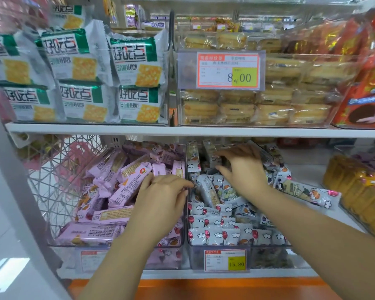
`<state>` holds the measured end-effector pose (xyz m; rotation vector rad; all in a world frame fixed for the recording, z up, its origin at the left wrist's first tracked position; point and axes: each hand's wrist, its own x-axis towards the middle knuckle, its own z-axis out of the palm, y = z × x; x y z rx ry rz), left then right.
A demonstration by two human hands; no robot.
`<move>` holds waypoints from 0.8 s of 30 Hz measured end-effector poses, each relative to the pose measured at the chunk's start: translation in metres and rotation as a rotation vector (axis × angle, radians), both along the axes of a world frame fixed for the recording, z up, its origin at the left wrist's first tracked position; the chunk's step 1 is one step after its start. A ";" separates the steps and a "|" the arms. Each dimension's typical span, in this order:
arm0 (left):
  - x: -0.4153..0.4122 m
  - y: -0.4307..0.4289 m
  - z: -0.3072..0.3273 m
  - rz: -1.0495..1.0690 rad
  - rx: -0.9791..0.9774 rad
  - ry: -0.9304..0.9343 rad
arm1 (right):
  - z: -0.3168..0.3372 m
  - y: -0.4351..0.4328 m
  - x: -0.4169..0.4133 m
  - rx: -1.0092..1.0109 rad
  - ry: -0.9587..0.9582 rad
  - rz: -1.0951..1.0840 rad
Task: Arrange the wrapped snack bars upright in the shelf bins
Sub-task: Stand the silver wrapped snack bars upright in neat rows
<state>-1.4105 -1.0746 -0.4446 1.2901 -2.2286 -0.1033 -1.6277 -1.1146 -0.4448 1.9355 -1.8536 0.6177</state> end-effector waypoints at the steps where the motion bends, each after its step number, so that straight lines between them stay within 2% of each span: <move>1: 0.002 0.000 -0.001 -0.003 -0.009 0.009 | 0.002 0.006 -0.001 -0.015 -0.058 0.029; 4: 0.003 -0.002 0.000 0.001 -0.037 0.034 | 0.009 0.022 0.007 0.191 -0.292 0.143; 6: 0.002 -0.003 0.002 0.001 -0.039 0.032 | 0.011 0.022 0.019 0.381 -0.324 0.138; 8: 0.002 -0.002 0.002 0.000 -0.039 0.045 | 0.008 0.015 0.030 0.456 -0.287 0.089; 11: 0.004 -0.002 0.002 0.003 -0.035 0.069 | 0.001 0.008 0.038 0.473 -0.239 0.039; 16: 0.009 0.000 0.001 -0.007 -0.031 0.076 | 0.010 0.028 0.025 0.428 -0.496 0.080; 20: 0.004 0.003 0.004 -0.041 -0.048 0.075 | 0.030 0.065 0.009 0.313 -0.578 0.177; 24: -0.005 0.011 0.009 -0.131 -0.057 0.148 | 0.039 0.098 -0.007 0.290 -0.911 0.321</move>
